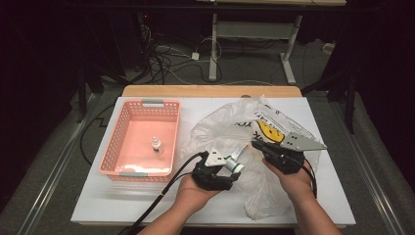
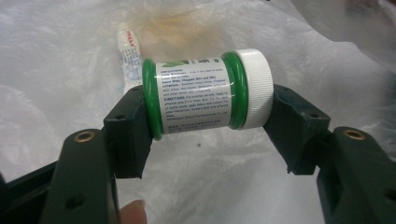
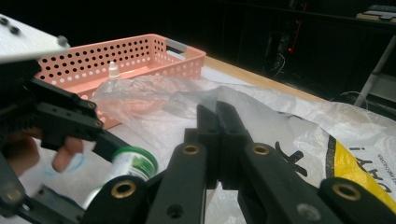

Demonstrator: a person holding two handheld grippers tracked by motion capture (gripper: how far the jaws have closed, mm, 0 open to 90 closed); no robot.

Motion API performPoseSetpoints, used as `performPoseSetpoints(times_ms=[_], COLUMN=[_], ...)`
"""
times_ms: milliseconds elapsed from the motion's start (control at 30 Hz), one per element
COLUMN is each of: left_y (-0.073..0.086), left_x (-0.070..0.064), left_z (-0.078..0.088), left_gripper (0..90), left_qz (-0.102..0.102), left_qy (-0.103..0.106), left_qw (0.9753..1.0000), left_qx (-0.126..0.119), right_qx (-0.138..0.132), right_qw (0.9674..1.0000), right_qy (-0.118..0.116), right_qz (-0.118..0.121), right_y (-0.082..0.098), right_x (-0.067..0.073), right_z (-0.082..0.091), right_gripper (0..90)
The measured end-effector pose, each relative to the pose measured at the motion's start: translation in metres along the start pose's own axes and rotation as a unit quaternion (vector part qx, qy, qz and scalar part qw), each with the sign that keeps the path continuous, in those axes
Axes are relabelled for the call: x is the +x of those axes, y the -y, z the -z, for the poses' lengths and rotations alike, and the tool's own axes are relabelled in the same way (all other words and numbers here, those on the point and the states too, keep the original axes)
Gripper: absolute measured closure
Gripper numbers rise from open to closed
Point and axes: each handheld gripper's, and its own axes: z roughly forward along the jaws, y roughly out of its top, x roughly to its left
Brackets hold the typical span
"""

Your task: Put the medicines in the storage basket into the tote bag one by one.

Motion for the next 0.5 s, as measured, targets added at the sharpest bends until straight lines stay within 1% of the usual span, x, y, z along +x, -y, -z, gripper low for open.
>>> performPoseSetpoints(times_ms=[133, 267, 367, 500], left_y=[-0.003, -0.007, -0.011, -0.015], left_x=[-0.002, -0.003, -0.002, -0.002], left_z=[-0.014, -0.030, -0.042, -0.054], left_gripper=[35.1, 35.1, 35.0, 35.0], left_qz=[-0.004, -0.006, -0.002, -0.003], left_qy=[-0.006, -0.004, -0.004, -0.008], left_qw=[1.0000, 1.0000, 1.0000, 1.0000], left_qx=[-0.002, 0.002, 0.003, -0.001], right_qx=[0.000, 0.001, -0.002, -0.003], right_qw=[1.0000, 1.0000, 1.0000, 1.0000], right_qy=[0.001, 0.001, 0.003, 0.004], right_qz=[0.000, 0.000, -0.001, -0.003], right_y=[0.000, 0.000, 0.000, 0.000], right_x=[-0.001, -0.001, -0.002, -0.003], right_z=[0.000, -0.001, 0.001, 0.002], right_gripper=[90.0, 90.0, 90.0, 90.0])
